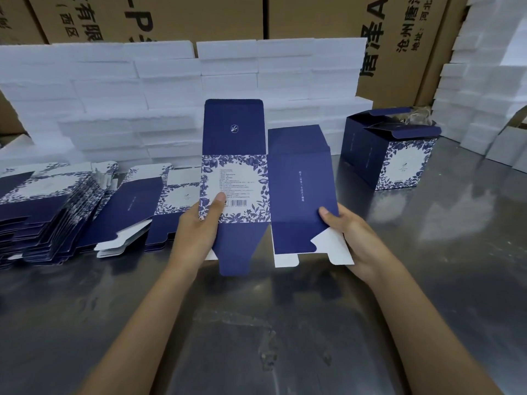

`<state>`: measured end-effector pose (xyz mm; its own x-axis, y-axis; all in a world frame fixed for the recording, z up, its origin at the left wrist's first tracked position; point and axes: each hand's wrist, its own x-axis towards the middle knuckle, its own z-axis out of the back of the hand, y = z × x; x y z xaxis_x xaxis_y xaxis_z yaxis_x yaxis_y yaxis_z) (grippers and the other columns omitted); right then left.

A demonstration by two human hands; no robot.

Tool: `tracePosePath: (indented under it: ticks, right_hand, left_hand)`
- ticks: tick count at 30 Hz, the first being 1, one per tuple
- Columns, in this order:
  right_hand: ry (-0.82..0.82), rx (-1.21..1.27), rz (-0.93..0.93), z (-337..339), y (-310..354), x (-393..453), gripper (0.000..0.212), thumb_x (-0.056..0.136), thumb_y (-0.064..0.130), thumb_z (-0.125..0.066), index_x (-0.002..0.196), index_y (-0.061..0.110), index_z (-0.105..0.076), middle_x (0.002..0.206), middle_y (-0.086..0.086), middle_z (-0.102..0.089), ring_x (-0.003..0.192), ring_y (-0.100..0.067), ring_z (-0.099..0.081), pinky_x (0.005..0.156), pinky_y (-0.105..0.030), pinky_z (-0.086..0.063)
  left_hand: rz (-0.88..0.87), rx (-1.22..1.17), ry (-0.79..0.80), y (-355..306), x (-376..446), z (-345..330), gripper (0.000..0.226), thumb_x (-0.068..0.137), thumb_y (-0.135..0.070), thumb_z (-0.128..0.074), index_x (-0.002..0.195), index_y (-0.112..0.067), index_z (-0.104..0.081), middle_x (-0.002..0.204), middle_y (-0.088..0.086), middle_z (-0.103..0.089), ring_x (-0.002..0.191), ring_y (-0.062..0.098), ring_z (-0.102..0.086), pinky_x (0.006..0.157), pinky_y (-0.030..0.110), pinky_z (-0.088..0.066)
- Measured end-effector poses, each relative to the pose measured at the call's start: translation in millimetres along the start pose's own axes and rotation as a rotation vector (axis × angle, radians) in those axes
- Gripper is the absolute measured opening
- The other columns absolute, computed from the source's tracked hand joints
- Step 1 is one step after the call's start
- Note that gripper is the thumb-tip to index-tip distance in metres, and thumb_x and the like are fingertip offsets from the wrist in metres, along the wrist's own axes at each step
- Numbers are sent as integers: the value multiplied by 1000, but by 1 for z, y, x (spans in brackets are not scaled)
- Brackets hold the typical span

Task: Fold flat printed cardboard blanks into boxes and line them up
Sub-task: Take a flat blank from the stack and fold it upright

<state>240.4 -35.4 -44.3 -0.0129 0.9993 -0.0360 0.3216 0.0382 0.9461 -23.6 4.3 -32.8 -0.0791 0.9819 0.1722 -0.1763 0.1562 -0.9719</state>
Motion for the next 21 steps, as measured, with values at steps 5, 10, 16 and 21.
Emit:
tracePosePath:
  ticks: [5,10,16,21]
  right_hand:
    - [-36,141,-81,-1,4,-2,33,94,31,-68,124,17,-70,119,-9,-75,103,-27,-75,73,-36,-62]
    - [-123,167,-7,6,4,0,18,100,22,-63,115,21,-73,113,-6,-77,94,-24,-77,67,-37,-62]
    - [-11,66,-59,4,4,-4,21,90,27,-73,109,24,-79,119,-8,-76,101,-26,-76,74,-37,-61]
    - [40,104,-95,2,5,-5,27,79,34,-80,103,22,-82,114,-9,-77,98,-26,-76,77,-38,-61]
  left_hand:
    - [-7,23,71,-1,-2,3,36,96,-59,-51,104,-29,-71,96,-20,-76,87,1,-72,70,21,-52]
    - [109,6,194,-1,-5,-2,39,94,-61,-53,98,-30,-76,98,-14,-77,93,6,-73,86,32,-53]
    - [110,-19,103,-5,-8,1,45,92,-66,-54,102,-27,-75,99,-7,-78,97,17,-74,100,47,-51]
    - [5,47,30,-7,-7,1,33,96,-63,-49,90,-36,-69,92,-19,-75,88,5,-72,87,34,-54]
